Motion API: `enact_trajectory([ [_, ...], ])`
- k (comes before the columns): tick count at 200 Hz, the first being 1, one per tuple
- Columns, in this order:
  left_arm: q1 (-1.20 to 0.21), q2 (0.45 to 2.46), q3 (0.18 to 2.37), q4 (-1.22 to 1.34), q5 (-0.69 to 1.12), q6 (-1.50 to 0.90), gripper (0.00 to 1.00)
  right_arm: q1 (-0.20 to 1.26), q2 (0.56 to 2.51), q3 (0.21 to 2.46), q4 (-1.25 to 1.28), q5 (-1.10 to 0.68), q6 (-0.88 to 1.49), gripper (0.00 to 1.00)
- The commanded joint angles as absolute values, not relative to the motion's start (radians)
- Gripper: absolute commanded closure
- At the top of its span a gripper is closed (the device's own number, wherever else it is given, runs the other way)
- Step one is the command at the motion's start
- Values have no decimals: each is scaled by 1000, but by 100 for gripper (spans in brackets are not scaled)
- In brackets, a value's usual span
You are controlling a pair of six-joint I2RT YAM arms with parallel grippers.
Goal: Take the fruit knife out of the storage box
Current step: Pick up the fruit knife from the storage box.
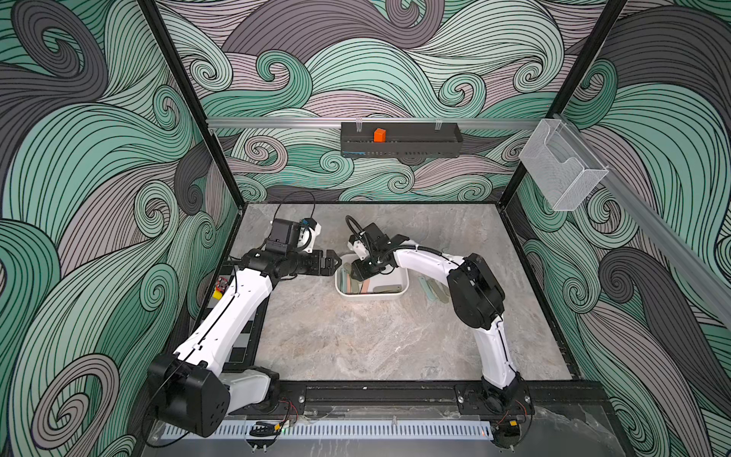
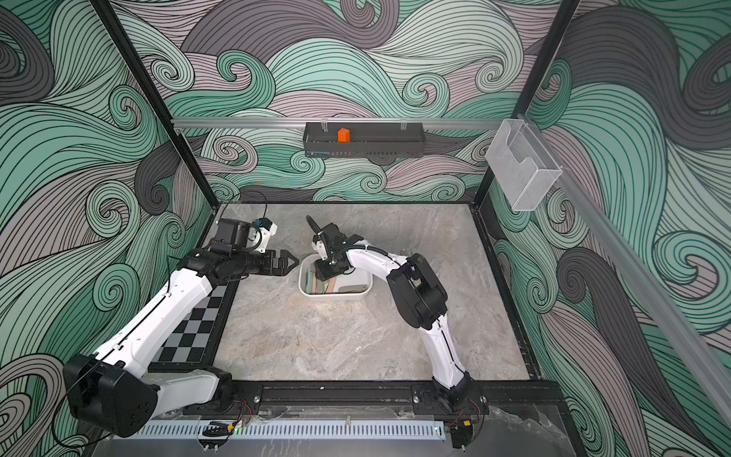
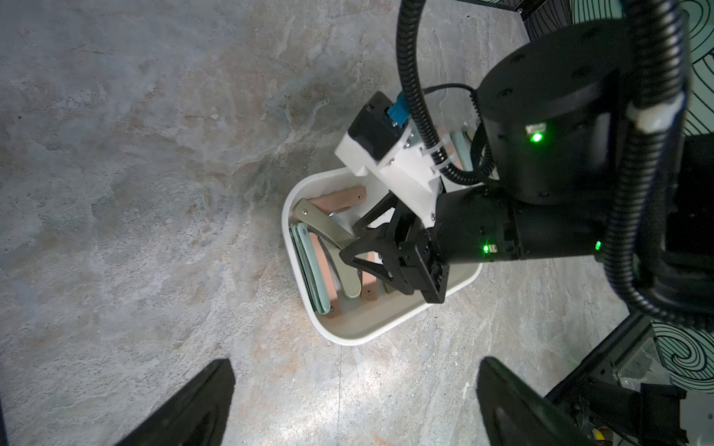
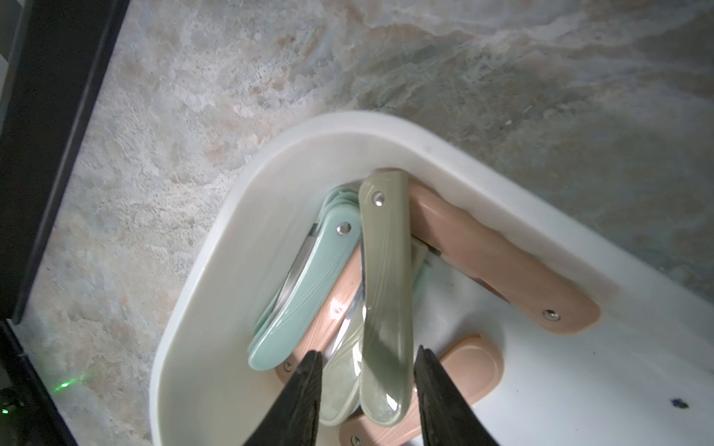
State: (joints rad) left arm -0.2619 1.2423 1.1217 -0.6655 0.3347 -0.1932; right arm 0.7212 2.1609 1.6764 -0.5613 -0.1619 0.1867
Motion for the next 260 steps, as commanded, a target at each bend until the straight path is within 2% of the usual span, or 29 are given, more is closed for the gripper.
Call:
enact_trajectory([
  [1, -254, 1250, 1129, -655, 349, -186, 1, 744, 2182, 1729, -617, -70, 117, 57],
  [52, -254, 1250, 1125, -659, 341, -183, 1, 744, 2233, 1793, -653, -26, 108, 54],
  [137, -255, 1252, 1122, -663, 330, -185, 1, 767, 2279, 1823, -665, -25, 103, 55],
  [167, -253, 1250, 1122, -667, 324, -186, 1, 769, 2292, 1838, -667, -6, 103, 60],
  [202, -253, 1249, 1123, -669, 321, -187, 1, 769, 2304, 1859, -676, -3, 97, 72],
  [217, -253, 1248, 1123, -670, 319, -187, 1, 769, 2298, 1861, -680, 4, 95, 80],
  [260, -251, 1248, 1126, -670, 321, -189, 1, 769, 2252, 1854, -683, 23, 86, 86],
])
